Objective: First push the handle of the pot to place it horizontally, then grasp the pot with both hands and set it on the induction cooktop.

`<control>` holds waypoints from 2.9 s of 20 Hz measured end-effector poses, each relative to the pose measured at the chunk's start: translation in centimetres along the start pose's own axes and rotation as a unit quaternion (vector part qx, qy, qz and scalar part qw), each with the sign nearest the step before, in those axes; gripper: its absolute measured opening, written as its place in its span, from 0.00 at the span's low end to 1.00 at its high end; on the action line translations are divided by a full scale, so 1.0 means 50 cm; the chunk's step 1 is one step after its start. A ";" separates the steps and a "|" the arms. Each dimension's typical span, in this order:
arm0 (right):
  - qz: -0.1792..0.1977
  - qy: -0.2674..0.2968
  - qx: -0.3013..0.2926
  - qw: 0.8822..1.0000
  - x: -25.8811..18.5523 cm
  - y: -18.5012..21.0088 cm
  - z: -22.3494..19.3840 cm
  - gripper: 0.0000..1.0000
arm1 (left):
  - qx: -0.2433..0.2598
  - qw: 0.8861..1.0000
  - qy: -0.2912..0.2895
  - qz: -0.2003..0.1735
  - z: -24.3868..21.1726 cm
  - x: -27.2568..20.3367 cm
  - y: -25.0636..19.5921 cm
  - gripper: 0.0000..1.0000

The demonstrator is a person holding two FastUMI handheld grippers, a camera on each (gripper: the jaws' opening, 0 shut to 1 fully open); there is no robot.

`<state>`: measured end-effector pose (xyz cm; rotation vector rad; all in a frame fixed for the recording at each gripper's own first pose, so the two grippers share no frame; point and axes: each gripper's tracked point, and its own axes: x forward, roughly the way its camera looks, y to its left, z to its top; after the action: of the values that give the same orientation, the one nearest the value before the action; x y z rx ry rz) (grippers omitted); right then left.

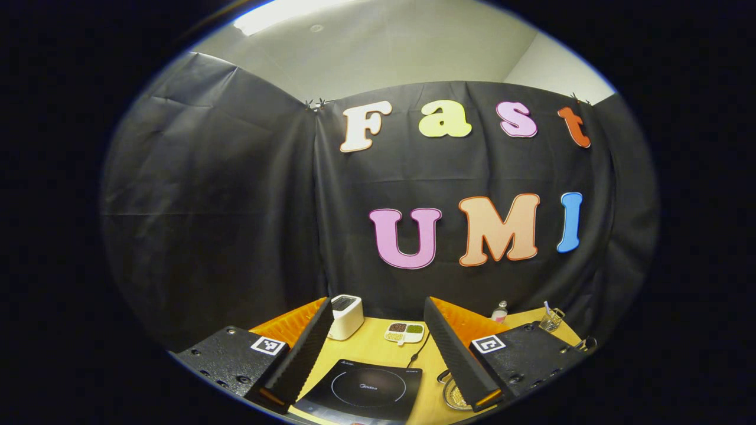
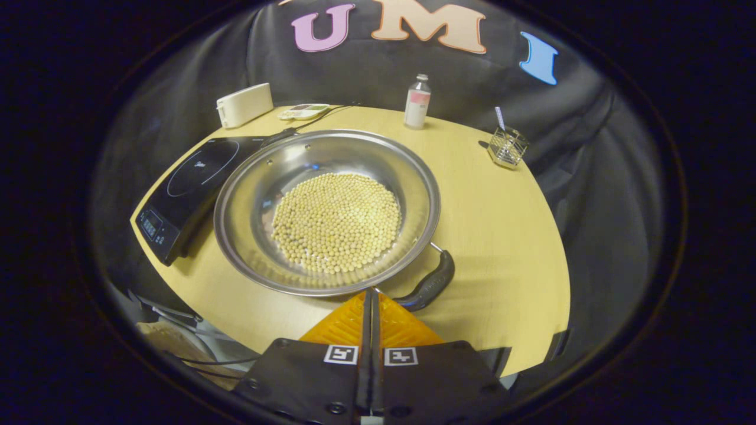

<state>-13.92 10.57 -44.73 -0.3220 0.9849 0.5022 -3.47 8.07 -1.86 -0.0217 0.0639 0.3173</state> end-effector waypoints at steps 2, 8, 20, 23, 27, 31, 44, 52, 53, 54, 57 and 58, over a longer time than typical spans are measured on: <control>-0.004 0.003 0.000 1.000 0.002 -0.012 0.000 0.03 | 0.000 1.000 0.001 0.006 -0.003 0.002 0.008 0.99; -0.020 0.009 -0.011 1.000 0.030 -0.069 0.026 0.03 | -0.003 1.000 0.005 0.020 -0.010 0.007 0.026 0.99; -0.041 0.011 -0.019 0.999 0.071 -0.126 0.065 0.03 | 0.007 0.999 0.015 0.040 -0.026 0.008 0.045 0.99; -0.040 0.012 -0.016 0.999 0.075 -0.129 0.067 0.03 | 0.007 0.999 0.021 0.040 -0.033 0.012 0.041 0.99; -0.037 0.016 -0.005 0.999 0.060 -0.130 0.056 0.03 | 0.005 0.999 0.030 0.036 -0.044 0.019 0.036 0.99; -0.051 -0.005 0.010 0.999 0.025 -0.159 0.067 0.03 | 0.000 0.999 0.046 0.024 -0.068 0.037 0.017 0.99; -0.052 -0.080 0.089 0.991 -0.014 -0.190 0.173 0.70 | -0.005 0.987 0.146 -0.074 -0.248 0.125 -0.139 1.00; -0.061 -0.091 0.108 0.988 -0.005 -0.209 0.191 0.99 | 0.009 0.964 0.230 -0.136 -0.391 0.134 -0.221 1.00; -0.062 -0.090 0.107 0.988 -0.002 -0.210 0.192 0.99 | 0.007 0.959 0.243 -0.145 -0.416 0.135 -0.233 1.00; -0.063 -0.088 0.108 0.988 0.001 -0.211 0.193 0.99 | 0.005 0.954 0.258 -0.153 -0.441 0.133 -0.245 1.00; -0.062 -0.081 0.112 0.988 0.012 -0.210 0.191 0.99 | 0.000 0.937 0.304 -0.173 -0.522 0.130 -0.275 1.00; -0.062 -0.079 0.114 0.988 0.016 -0.209 0.188 0.99 | 0.002 0.930 0.322 -0.179 -0.549 0.123 -0.281 1.00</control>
<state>-1.24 6.47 -40.17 -0.1336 0.8528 0.2936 5.12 -4.22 -29.52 -0.1324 0.7069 -0.0672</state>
